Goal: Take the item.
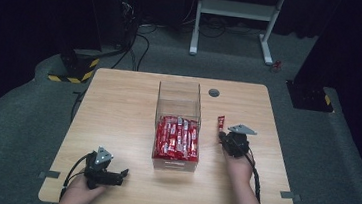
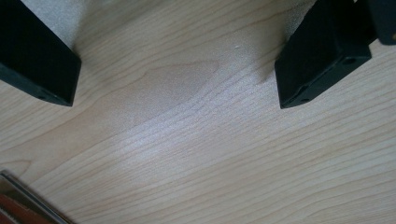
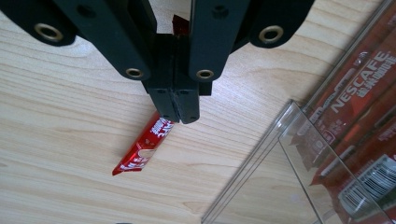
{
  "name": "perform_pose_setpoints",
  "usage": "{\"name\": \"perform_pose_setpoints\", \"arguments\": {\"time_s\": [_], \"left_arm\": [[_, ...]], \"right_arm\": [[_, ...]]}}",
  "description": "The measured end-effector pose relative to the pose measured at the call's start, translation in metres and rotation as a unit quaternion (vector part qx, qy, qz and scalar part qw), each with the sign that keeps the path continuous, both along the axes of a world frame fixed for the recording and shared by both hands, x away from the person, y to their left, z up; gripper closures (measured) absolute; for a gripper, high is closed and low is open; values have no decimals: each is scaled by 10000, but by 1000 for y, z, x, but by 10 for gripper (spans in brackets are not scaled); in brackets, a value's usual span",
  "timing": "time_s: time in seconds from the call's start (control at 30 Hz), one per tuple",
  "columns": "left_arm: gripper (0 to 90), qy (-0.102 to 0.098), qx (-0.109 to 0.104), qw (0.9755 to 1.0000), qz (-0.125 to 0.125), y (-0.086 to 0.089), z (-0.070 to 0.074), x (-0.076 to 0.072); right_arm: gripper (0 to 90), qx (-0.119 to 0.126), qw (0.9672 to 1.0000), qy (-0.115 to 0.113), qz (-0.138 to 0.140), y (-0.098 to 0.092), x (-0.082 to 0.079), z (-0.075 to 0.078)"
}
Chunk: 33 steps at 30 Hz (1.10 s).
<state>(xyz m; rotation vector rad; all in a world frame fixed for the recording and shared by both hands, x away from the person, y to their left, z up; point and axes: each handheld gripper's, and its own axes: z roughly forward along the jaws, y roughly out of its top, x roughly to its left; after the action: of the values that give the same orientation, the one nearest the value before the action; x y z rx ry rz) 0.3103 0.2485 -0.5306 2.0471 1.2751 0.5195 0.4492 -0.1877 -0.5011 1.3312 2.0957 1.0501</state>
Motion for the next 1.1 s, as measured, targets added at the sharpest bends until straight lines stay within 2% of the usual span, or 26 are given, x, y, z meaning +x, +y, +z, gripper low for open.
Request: {"name": "perform_pose_setpoints", "arguments": {"time_s": [0.73,0.9,1.1], "left_arm": [[6,0,-2,10000,0,0,0,0],[6,4,-6,10000,3,0,0,0],[6,0,1,10000,-1,0,0,0]], "right_arm": [[883,-12,9997,211,-100,-1,2,-13],[861,-51,9998,189,-82,-2,2,-12],[800,26,9999,113,-111,-3,-1,-6]]}}
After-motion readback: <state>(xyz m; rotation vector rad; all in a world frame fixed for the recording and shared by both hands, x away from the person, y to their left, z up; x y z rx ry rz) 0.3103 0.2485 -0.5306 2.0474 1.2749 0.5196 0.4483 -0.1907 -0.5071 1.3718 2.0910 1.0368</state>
